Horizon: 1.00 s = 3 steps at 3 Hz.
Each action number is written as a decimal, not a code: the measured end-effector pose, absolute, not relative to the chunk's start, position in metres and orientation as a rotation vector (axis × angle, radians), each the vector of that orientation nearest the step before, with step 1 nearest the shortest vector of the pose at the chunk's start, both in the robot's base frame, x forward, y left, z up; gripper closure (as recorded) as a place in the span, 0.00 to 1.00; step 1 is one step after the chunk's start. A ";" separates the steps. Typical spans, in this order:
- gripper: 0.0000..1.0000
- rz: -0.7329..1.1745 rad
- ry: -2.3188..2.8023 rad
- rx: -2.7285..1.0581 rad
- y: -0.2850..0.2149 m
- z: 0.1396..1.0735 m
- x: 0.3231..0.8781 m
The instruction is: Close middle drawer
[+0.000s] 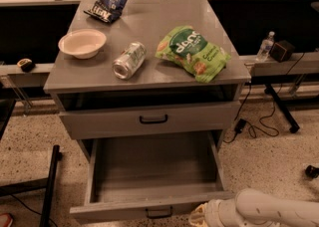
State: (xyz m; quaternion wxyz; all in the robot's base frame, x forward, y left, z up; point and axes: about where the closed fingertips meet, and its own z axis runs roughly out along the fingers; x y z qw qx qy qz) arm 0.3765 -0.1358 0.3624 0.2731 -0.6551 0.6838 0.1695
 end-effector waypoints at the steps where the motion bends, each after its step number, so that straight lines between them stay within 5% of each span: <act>1: 1.00 0.320 1.806 -1.653 -0.127 0.362 0.397; 3: 1.00 0.274 1.810 -1.589 -0.128 0.363 0.409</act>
Offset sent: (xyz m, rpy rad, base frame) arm 0.0177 0.0083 -0.0013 0.0175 -0.1098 -0.0728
